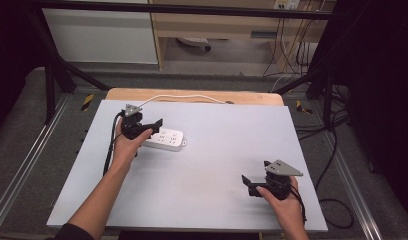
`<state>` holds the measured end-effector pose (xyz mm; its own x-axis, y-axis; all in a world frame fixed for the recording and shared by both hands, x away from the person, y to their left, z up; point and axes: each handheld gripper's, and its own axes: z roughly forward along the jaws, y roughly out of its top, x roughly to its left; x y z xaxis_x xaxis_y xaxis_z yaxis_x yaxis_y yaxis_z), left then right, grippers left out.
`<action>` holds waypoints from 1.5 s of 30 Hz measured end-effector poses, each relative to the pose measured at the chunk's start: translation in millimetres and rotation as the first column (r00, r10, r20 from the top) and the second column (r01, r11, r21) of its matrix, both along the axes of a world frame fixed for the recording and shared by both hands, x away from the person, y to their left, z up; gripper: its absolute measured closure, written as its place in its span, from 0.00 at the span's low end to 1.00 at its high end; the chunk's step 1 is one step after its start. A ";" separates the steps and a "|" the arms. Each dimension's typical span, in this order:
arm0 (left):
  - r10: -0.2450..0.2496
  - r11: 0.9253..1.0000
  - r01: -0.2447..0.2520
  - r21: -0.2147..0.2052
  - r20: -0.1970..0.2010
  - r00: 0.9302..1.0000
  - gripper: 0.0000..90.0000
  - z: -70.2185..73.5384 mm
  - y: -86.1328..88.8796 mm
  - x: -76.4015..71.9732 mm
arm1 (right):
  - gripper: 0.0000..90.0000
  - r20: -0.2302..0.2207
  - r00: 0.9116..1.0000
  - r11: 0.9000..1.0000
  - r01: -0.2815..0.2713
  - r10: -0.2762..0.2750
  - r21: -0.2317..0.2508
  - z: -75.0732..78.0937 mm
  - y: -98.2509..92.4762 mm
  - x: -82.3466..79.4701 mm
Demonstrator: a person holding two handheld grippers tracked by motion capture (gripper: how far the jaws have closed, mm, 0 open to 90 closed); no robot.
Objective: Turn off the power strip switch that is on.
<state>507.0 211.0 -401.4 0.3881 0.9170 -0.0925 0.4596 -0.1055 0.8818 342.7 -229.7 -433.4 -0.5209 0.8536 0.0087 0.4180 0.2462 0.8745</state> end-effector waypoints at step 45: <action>0.023 0.999 -0.020 0.043 -0.059 0.998 0.99 -16.7 2.9 18.4 | 0.04 -0.029 1.000 1.000 0.010 -0.010 0.009 -1.2 -5.7 2.8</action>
<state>525.3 213.9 -418.1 0.3635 0.9285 -0.0754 0.5133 -0.1321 0.8480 345.5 -235.4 -434.7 -0.5116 0.8587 0.0310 0.4454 0.2341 0.8642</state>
